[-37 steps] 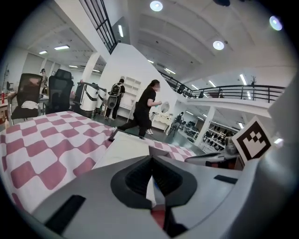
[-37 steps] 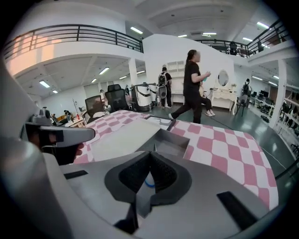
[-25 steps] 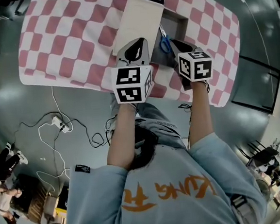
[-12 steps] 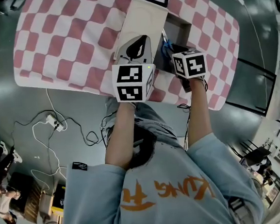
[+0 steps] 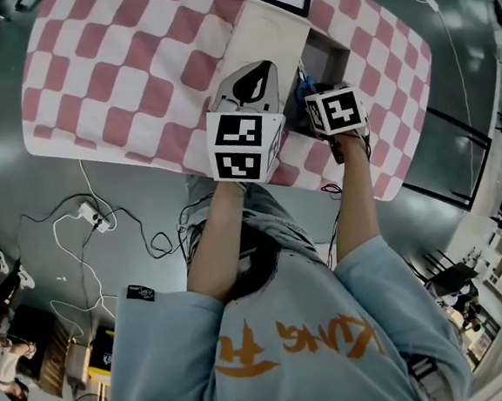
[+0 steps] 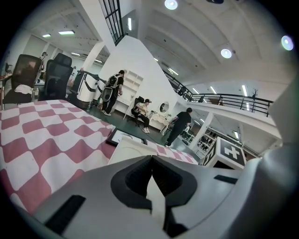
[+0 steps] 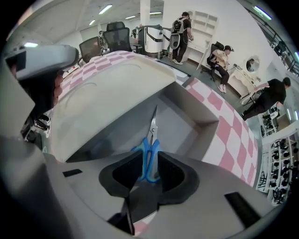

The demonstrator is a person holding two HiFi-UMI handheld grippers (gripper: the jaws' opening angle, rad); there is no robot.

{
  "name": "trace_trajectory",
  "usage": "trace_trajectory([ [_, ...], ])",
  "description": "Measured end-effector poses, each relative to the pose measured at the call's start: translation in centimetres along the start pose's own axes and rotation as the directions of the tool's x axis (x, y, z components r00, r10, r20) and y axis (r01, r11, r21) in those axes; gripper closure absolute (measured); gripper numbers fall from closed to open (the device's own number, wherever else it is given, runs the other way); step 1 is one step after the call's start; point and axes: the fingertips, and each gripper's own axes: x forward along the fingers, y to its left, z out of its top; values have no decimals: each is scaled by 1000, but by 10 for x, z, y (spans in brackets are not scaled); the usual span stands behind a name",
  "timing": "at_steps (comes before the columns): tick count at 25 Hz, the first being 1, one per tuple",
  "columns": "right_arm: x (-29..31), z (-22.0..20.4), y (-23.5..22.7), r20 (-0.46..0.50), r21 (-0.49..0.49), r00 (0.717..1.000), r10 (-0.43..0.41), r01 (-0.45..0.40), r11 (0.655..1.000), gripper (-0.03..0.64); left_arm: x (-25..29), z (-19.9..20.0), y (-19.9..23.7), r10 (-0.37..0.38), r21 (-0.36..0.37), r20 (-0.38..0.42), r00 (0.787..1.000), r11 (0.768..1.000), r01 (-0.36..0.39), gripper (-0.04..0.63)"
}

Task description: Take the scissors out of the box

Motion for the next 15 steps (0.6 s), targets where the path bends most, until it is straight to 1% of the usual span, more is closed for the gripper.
trace_trajectory([
  [3,4,-1,1,-35,-23,999,-6,6,1000,515,0,1,7,6,-8,2,1000,1000,-6,575],
  [8,11,-2,2,-85,-33,996,-3,0,999,512,2,4,13,11,-17,5,1000,1000,-11,575],
  [12,15,-6,4,-133,-50,991,1,-8,999,512,2,6,16,15,-21,7,1000,1000,-15,575],
  [15,18,-8,3,-172,-67,985,-14,3,998,518,2,8,18,18,-21,10,1000,1000,-17,575],
])
